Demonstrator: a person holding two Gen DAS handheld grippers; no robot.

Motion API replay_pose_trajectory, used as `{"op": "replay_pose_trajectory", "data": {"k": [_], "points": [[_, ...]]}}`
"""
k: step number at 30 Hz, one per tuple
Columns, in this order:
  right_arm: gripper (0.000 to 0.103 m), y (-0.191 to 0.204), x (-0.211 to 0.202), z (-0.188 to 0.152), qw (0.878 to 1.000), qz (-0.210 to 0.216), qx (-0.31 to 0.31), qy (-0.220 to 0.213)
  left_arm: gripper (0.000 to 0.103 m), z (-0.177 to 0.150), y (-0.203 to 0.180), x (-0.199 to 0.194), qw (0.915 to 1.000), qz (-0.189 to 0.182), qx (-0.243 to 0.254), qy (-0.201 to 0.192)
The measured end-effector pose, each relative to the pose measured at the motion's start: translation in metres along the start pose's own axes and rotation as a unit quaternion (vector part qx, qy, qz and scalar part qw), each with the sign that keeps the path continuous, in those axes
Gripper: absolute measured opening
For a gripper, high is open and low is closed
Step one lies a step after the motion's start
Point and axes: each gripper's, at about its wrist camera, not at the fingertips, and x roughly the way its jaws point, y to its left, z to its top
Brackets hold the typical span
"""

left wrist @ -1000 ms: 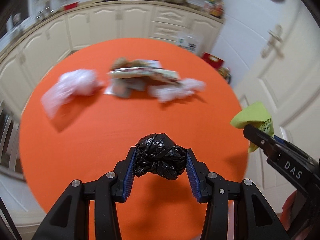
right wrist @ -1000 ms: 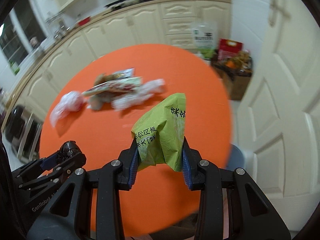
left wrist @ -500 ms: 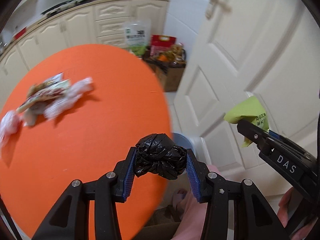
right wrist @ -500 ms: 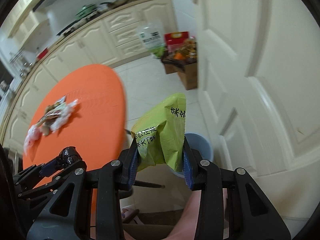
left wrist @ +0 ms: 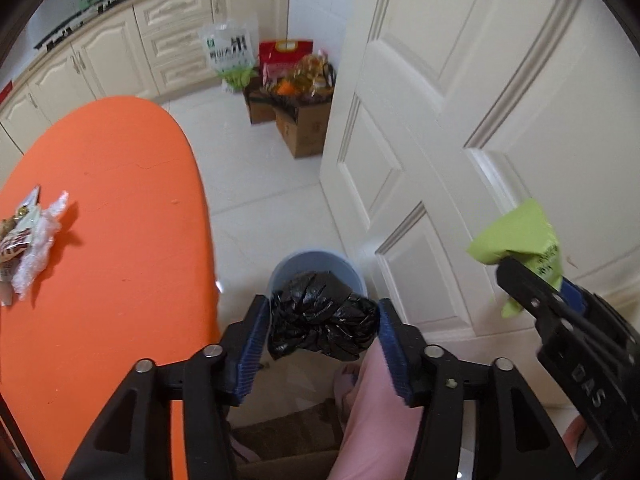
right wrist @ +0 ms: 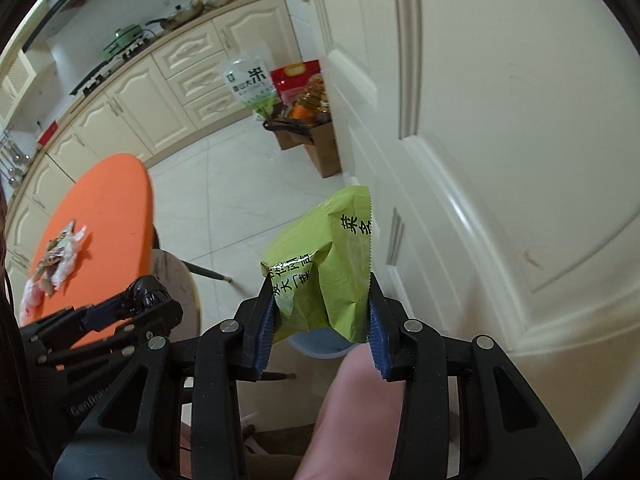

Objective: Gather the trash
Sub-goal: 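Open both grippers to drop the bags into the blue bin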

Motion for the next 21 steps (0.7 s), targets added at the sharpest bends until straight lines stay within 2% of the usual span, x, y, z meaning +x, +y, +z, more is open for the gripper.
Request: {"op": "replay_pose_trajectory", "data": {"k": [5, 10, 15, 17, 20, 21], "points": [[0.039, -0.008, 0.007, 0.002, 1.0, 0.001, 0.001, 0.009, 0.058, 0.024, -0.004, 0.021, 0.9997, -0.004, -0.003, 0.025], [0.039, -0.004, 0.018, 0.006, 1.0, 0.012, -0.003, 0.02, 0.059, 0.032, -0.004, 0.022, 0.9998, 0.011, -0.002, 0.015], [0.039, 0.009, 0.02, 0.009, 0.999, 0.037, -0.012, 0.025, 0.059, 0.03, 0.002, 0.02, 0.9989, 0.046, -0.007, -0.006], [0.043, 0.013, 0.018, 0.01, 0.999, 0.038, -0.013, 0.02, 0.059, 0.031, 0.007, 0.021, 0.9988, 0.046, -0.015, -0.008], [0.057, 0.017, 0.014, 0.012, 0.999, 0.045, -0.012, 0.012, 0.059, 0.027, 0.008, 0.022, 0.9986, 0.046, -0.024, -0.013], [0.057, 0.018, 0.012, 0.012, 0.999, 0.046, -0.011, 0.01, 0.059, 0.022, 0.008, 0.019, 0.9983, 0.049, -0.027, -0.014]]}}
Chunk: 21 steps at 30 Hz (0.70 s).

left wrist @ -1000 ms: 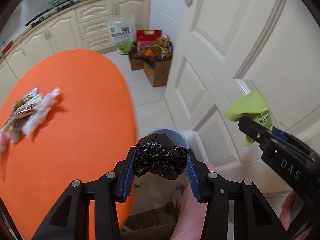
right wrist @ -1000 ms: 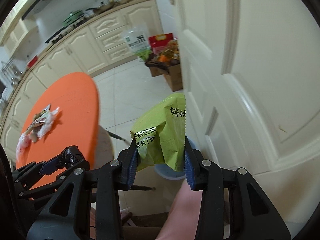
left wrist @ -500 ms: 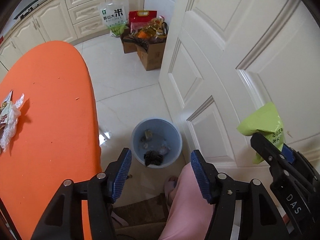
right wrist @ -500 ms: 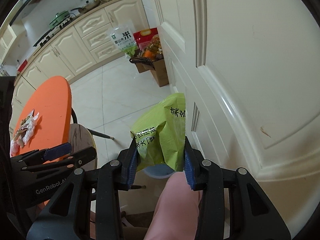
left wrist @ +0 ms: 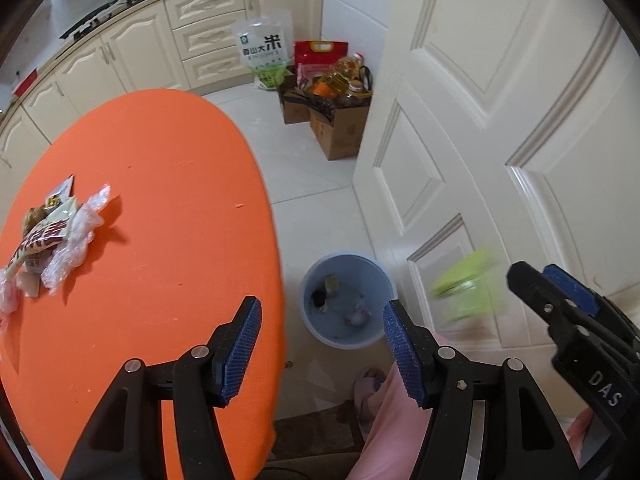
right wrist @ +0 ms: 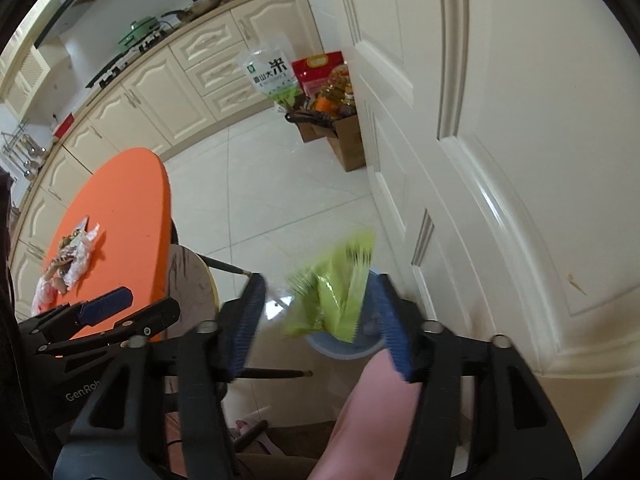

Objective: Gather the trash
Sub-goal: 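Open both grippers to drop the bags into the blue bin, then return both open grippers to the orange table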

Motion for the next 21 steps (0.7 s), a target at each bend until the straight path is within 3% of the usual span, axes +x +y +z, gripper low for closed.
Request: {"op": "replay_pose_trajectory", "data": {"k": [10, 21], "points": [[0.057, 0.01, -0.012, -0.004, 1.0, -0.011, -0.003, -0.003, 0.059, -0.02, 0.021, -0.022, 0.9999, -0.006, -0.012, 0.0], [0.06, 0.047, -0.038, -0.02, 0.999, -0.001, -0.04, -0.021, 0.06, -0.055, 0.048, -0.059, 0.9992, -0.005, -0.028, -0.028]]}}
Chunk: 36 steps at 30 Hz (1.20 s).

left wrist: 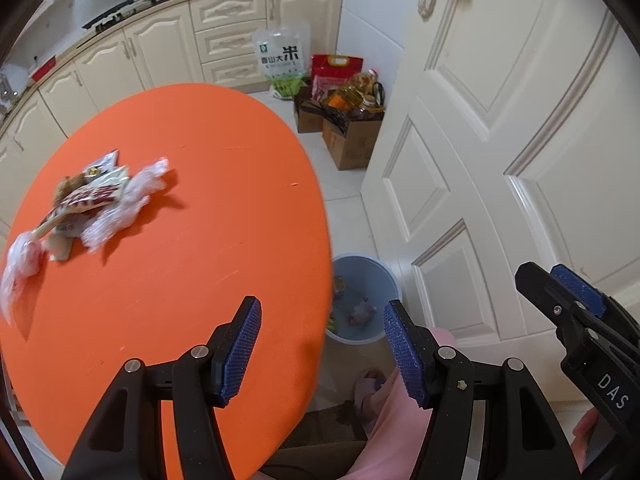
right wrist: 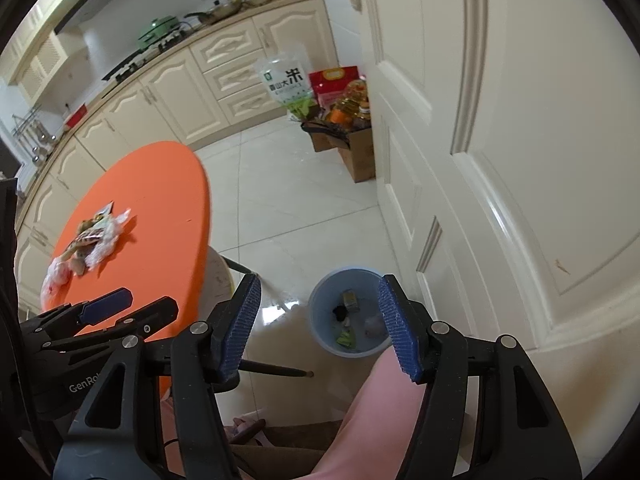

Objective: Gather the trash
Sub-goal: 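Return both open grippers to the orange table, then grasp the clear plastic bag with the left gripper while the right grasps crumpled clear plastic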

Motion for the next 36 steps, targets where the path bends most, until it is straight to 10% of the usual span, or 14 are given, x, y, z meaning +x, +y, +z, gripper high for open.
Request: {"op": "replay_pose_trajectory", "data": {"k": [12, 36], "points": [[0.088, 0.068, -0.025, -0.016, 0.999, 0.019, -0.044, -0.02, 0.07, -0.064, 0.075, -0.068, 0.9964, 0.014, -0.073, -0.04], [0.098, 0.264, 0.04, -0.02, 0.976, 0.081, -0.196, 0.041, 0.075, -0.151, 0.256, -0.13, 0.9586, 0.103, -0.261, -0.047]]}}
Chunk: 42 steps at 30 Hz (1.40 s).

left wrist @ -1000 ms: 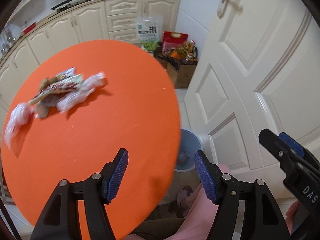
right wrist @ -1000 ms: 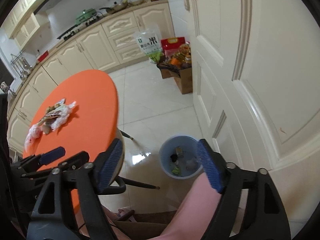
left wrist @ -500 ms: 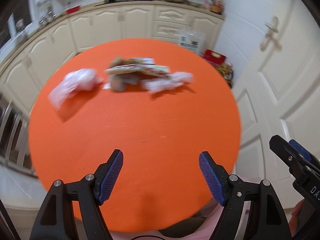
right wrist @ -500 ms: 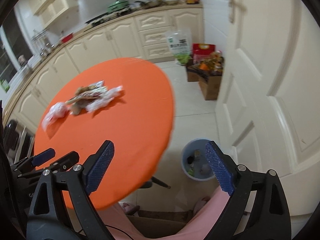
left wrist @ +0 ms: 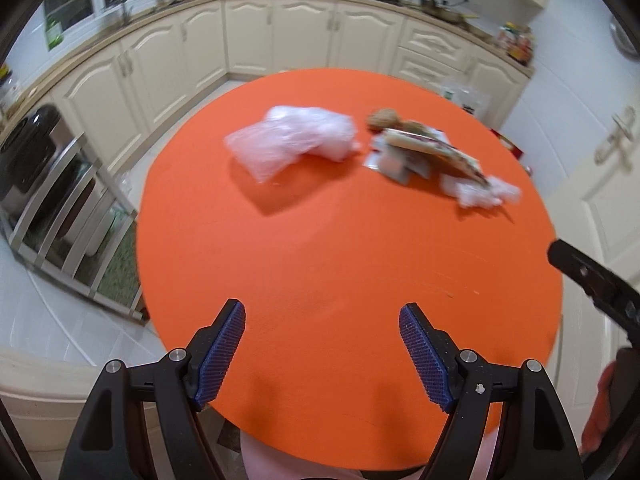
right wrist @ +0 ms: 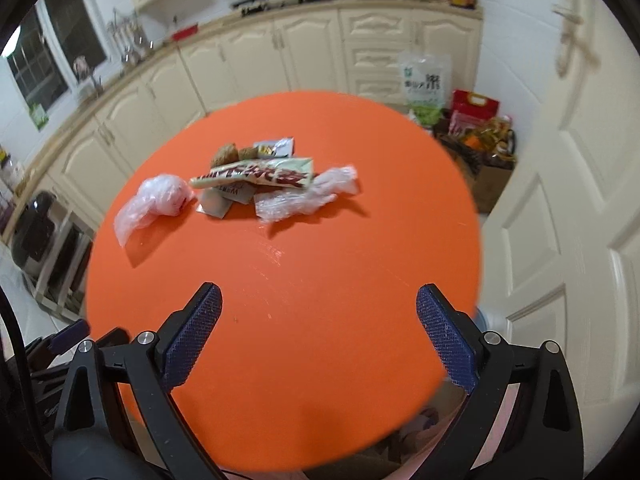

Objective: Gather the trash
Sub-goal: 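Grasp the clear plastic bag with the left gripper while the right grasps crumpled clear plastic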

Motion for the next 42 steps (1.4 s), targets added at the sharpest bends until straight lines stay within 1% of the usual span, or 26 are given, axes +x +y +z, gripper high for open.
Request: {"op": "replay_pose_trajectory", "data": {"k": [4, 8, 11, 13, 14, 16, 17, 18, 19, 20, 21, 22, 23, 24, 26, 29, 31, 32, 34, 36, 38, 39, 42], "points": [[0.098, 0.009, 0.041, 0.028, 1.0, -0.011, -0.005, 0.027, 0.075, 0.015, 0.018, 0.015, 0.9998, 0.008, -0.017, 0.009], [0.097, 0.004, 0.08, 0.052, 0.998, 0.002, 0.019, 0.056, 0.075, 0.03, 0.029, 0.033, 0.9992, 0.015, -0.032, 0.019], [0.096, -0.001, 0.102, 0.062, 0.997, 0.003, 0.04, 0.066, 0.075, 0.042, 0.034, 0.051, 0.9987, 0.015, -0.04, 0.028], [0.09, -0.006, 0.116, 0.069, 0.996, 0.002, 0.05, 0.078, 0.075, 0.05, 0.037, 0.061, 0.9983, 0.012, -0.045, 0.035], [0.085, -0.009, 0.123, 0.072, 0.995, 0.004, 0.055, 0.083, 0.075, 0.054, 0.038, 0.064, 0.9982, 0.01, -0.046, 0.037], [0.081, -0.012, 0.131, 0.073, 0.994, 0.009, 0.056, 0.088, 0.075, 0.063, 0.04, 0.074, 0.998, 0.007, -0.051, 0.037], [0.08, -0.01, 0.131, 0.074, 0.996, 0.001, 0.046, 0.079, 0.075, 0.067, 0.041, 0.076, 0.9979, 0.007, -0.052, 0.037], [0.069, -0.008, 0.133, 0.076, 0.997, -0.001, 0.035, 0.074, 0.075, 0.071, 0.041, 0.079, 0.9978, 0.009, -0.054, 0.036], [0.066, -0.006, 0.134, 0.076, 0.997, -0.008, 0.026, 0.071, 0.075, 0.075, 0.041, 0.081, 0.9978, 0.01, -0.053, 0.037], [0.054, -0.006, 0.134, 0.075, 0.997, -0.013, 0.021, 0.068, 0.075, 0.079, 0.04, 0.084, 0.9979, 0.01, -0.053, 0.037], [0.041, -0.008, 0.134, 0.075, 0.997, -0.017, 0.019, 0.066, 0.075, 0.083, 0.039, 0.086, 0.998, 0.008, -0.051, 0.038], [0.036, -0.011, 0.133, 0.076, 0.997, -0.005, 0.02, 0.069, 0.075, 0.086, 0.038, 0.087, 0.9981, 0.005, -0.049, 0.038], [0.035, -0.012, 0.132, 0.076, 0.997, 0.007, 0.022, 0.073, 0.075, 0.088, 0.037, 0.088, 0.9982, 0.004, -0.047, 0.037], [0.035, -0.019, 0.13, 0.074, 0.996, 0.035, 0.026, 0.081, 0.075, 0.091, 0.035, 0.088, 0.9984, 0.005, -0.044, 0.035], [0.033, -0.03, 0.124, 0.069, 0.993, 0.068, 0.029, 0.088, 0.075, 0.094, 0.031, 0.088, 0.9988, 0.011, -0.037, 0.03], [0.032, -0.045, 0.109, 0.062, 0.992, 0.096, 0.018, 0.084, 0.075, 0.098, 0.023, 0.09, 0.9992, 0.012, -0.026, 0.028], [0.032, -0.053, 0.098, 0.061, 0.99, 0.119, 0.007, 0.079, 0.075, 0.103, 0.018, 0.091, 0.9994, 0.006, -0.02, 0.029], [0.032, -0.057, 0.092, 0.062, 0.99, 0.124, 0.004, 0.074, 0.075, 0.105, 0.016, 0.091, 0.9994, 0.003, -0.018, 0.029], [0.032, -0.062, 0.082, 0.064, 0.992, 0.115, 0.004, 0.059, 0.075, 0.113, 0.013, 0.09, 0.9996, -0.004, -0.015, 0.023], [0.032, -0.066, 0.071, 0.07, 0.994, 0.098, 0.003, 0.04, 0.076, 0.121, 0.01, 0.088, 0.9997, -0.009, -0.014, 0.017], [0.032, -0.068, 0.068, 0.08, 0.995, 0.098, 0.0, 0.032, 0.078, 0.131, 0.008, 0.085, 0.9998, -0.011, -0.013, 0.012], [0.032, -0.065, 0.068, 0.085, 0.995, 0.097, 0.0, 0.03, 0.08, 0.138, 0.007, 0.085, 0.9998, -0.012, -0.013, 0.009], [0.033, -0.06, 0.07, 0.098, 0.996, 0.083, -0.004, 0.025, 0.083, 0.155, 0.002, 0.09, 0.9998, -0.013, -0.015, 0.003]]}}
